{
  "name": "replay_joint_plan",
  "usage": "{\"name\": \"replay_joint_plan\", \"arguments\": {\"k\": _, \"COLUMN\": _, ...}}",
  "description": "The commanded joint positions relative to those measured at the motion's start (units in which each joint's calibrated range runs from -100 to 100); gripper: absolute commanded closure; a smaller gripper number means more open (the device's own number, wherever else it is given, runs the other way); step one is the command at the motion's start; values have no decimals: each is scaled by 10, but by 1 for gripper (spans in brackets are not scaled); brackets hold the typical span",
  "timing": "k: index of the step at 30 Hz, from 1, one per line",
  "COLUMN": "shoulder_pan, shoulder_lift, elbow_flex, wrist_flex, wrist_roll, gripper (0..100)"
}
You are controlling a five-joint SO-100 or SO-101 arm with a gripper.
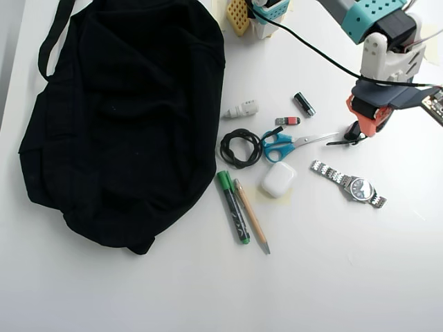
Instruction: Put the black bike light into the black bag
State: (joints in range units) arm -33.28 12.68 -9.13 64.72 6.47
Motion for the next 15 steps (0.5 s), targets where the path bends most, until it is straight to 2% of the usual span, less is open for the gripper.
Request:
{"name": "replay_joint_plan", "arguments": {"k": 1, "shoulder_pan": 4, "shoulder_lift": -7, "elbow_flex": -32, "wrist_flex": 75, "wrist_roll": 3, "gripper": 95}}
{"name": "replay_joint_plan", "arguments": {"k": 7, "shoulder_pan": 25, "shoulder_lift": -2, "elbow_flex": -27, "wrist_flex": 98, "wrist_roll": 5, "gripper": 94}}
{"name": "replay_joint_plan", "arguments": {"k": 15, "shoulder_pan": 19, "shoulder_lift": 7, "elbow_flex": 25, "wrist_flex": 8, "wrist_roll": 0, "gripper": 89}}
